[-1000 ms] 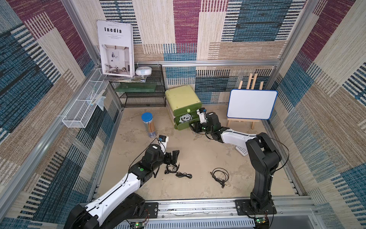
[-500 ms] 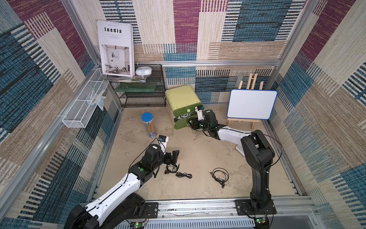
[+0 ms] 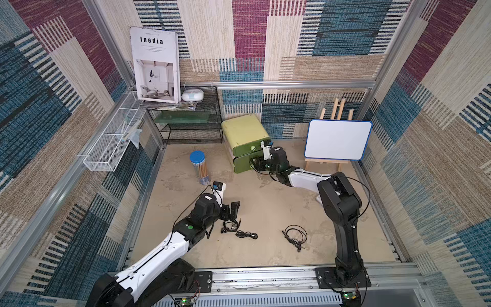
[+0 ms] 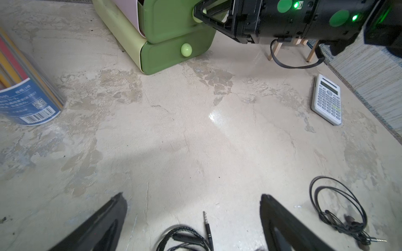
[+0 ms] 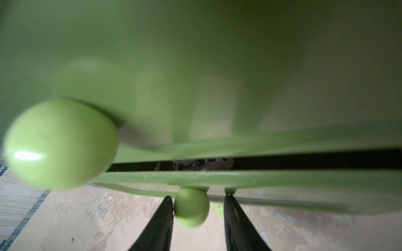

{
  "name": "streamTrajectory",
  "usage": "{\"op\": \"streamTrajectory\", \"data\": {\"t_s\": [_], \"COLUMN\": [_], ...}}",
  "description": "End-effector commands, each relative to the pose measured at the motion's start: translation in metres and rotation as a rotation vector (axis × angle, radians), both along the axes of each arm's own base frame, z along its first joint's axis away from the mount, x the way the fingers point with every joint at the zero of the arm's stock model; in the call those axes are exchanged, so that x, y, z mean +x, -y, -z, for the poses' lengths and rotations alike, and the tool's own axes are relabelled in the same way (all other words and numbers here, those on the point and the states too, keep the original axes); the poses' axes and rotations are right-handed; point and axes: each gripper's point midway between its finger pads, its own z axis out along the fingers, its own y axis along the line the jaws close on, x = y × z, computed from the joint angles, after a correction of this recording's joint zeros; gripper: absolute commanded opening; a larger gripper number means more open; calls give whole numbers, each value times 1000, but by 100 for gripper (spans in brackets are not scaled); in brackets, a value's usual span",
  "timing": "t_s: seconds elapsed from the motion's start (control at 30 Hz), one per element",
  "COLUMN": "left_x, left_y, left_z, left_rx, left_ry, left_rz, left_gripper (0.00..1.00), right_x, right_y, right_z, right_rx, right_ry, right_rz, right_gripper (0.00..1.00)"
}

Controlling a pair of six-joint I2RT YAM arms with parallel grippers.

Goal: Place the wired earphones into the drawer by color
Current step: Close the drawer in the storage box.

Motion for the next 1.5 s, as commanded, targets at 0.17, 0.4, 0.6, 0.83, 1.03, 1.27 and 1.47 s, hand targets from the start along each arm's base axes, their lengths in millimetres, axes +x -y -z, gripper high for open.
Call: {"op": "streamTrajectory", "data": {"t_s": [0.17, 0.4, 0.6, 0.83, 1.03, 1.27, 1.47], "left_x": [3, 3, 3, 3, 3, 2, 1], "left_y": [2, 2, 3, 3, 3, 0, -2], "left_z": [-7, -6, -7, -6, -7, -9, -11], "left_rx": [-11, -12, -13, -14, -17, -19, -16], "left_ry": [31, 30, 31, 30, 30, 44, 55], "left_rz": [4, 6, 7, 8, 8, -2, -9], "left_gripper": [99, 99, 99, 99, 99, 99, 99], "right_x": [12, 17, 11, -7, -21, -28, -24], "right_y": [-1, -2, 1, 8, 11, 11, 8], "right_z": [-16, -17, -17, -18, -9, 14, 28], "right_rx": [60, 78, 77, 87, 118, 164, 200], "right_ry": [65, 69, 68, 64, 29, -36, -74], "right_rz": [45, 60, 58, 42, 29, 25, 30], "right_gripper": [43, 43, 43, 45, 46, 48, 48]}}
